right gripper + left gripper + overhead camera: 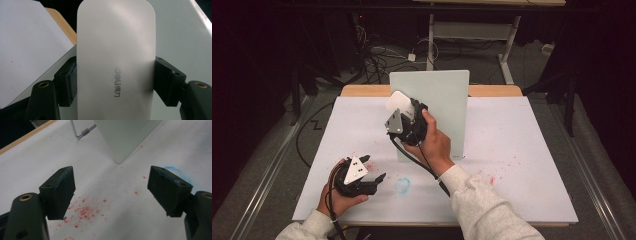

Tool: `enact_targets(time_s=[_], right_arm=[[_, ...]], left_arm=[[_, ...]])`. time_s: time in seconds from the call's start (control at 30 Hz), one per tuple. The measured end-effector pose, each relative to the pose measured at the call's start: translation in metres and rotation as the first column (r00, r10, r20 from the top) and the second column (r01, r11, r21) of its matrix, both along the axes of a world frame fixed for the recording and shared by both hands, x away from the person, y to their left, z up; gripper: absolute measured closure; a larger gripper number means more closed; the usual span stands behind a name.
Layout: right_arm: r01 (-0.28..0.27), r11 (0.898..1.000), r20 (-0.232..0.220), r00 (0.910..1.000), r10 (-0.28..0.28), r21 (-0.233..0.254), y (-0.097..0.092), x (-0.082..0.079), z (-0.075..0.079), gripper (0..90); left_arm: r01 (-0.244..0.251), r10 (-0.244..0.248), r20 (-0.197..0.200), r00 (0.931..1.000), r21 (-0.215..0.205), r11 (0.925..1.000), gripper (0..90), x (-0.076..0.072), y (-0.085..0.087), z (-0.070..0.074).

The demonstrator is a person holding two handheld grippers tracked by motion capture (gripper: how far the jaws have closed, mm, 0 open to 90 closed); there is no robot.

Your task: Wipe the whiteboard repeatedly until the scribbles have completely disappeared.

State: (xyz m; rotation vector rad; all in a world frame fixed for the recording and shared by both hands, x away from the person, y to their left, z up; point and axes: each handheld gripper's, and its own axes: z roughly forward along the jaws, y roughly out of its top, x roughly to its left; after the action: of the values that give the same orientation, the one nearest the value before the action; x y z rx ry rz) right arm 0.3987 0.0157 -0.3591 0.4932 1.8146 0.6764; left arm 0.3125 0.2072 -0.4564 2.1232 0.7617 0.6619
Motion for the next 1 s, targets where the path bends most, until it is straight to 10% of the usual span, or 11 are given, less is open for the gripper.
enact_targets(time_s=[0.27,0.47,1.0], right_arm=[[0.082,0.99,-0.014,0.9967,-0.081,0.114,-0.04,0.01,0.02,30.9],[0.104,0.988,-0.003,0.9946,-0.104,0.112,-0.06,0.009,0.016,30.9],[0.012,1.0,0.026,0.9996,-0.012,-0.01,0.001,0.003,0.006,30.8]], left_arm=[[-0.001,0.001,0.001,1.0,0.008,1.0,21.5,0.0,-0.001,-0.001],[-0.004,0.004,-0.003,1.0,0.013,0.9999,21.5,0.002,-0.003,-0.001],[0.009,-0.009,-0.001,1.0,0.0,1.0,21.5,0.001,-0.001,-0.001]])
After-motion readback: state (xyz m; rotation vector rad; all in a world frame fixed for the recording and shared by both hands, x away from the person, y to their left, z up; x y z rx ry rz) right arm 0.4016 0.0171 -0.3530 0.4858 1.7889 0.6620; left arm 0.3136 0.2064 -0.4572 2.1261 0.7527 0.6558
